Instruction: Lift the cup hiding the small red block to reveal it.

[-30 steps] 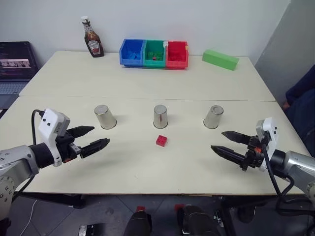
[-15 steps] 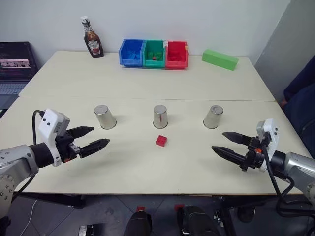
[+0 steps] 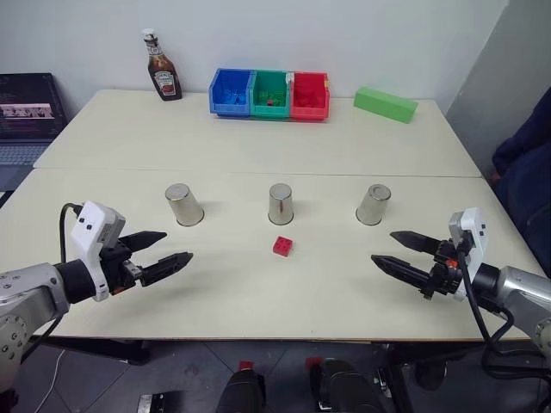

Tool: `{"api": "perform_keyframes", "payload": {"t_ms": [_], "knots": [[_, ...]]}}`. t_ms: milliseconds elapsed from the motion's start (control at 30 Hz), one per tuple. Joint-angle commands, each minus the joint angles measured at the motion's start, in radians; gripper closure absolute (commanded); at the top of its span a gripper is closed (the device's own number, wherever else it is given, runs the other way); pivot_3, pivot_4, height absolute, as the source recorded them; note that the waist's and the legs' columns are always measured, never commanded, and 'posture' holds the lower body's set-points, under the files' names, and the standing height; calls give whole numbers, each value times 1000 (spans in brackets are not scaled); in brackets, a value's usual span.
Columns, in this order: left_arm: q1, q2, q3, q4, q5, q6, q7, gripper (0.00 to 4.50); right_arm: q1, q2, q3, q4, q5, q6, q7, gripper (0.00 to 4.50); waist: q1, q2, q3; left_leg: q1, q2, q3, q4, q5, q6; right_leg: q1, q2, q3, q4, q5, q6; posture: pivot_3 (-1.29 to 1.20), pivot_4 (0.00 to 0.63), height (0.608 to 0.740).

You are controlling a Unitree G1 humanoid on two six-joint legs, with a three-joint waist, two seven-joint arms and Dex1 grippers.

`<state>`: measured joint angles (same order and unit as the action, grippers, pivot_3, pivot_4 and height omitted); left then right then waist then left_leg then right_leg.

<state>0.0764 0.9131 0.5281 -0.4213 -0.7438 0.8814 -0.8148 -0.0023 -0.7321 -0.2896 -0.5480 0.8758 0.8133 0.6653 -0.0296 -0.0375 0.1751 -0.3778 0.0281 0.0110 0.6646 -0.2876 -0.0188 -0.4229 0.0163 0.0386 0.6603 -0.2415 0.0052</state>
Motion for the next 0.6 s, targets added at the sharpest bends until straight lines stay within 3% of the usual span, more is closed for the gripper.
{"api": "perform_keyframes", "payload": {"t_ms": [33, 600], "knots": [[0, 2, 37, -20, -9, -18, 1, 44, -13, -9, -5, -15, -1, -8, -4, 0, 0, 0, 0, 0, 0, 0, 0, 0, 0, 0, 0, 0, 0, 0, 0, 0, 150, 740], [-29, 8, 14, 1, 4, -33, -4, 44, -11, -4, -8, -26, 6, -7, -22, 0, 0, 0, 0, 0, 0, 0, 0, 0, 0, 0, 0, 0, 1, 0, 0, 0, 150, 740]]}}
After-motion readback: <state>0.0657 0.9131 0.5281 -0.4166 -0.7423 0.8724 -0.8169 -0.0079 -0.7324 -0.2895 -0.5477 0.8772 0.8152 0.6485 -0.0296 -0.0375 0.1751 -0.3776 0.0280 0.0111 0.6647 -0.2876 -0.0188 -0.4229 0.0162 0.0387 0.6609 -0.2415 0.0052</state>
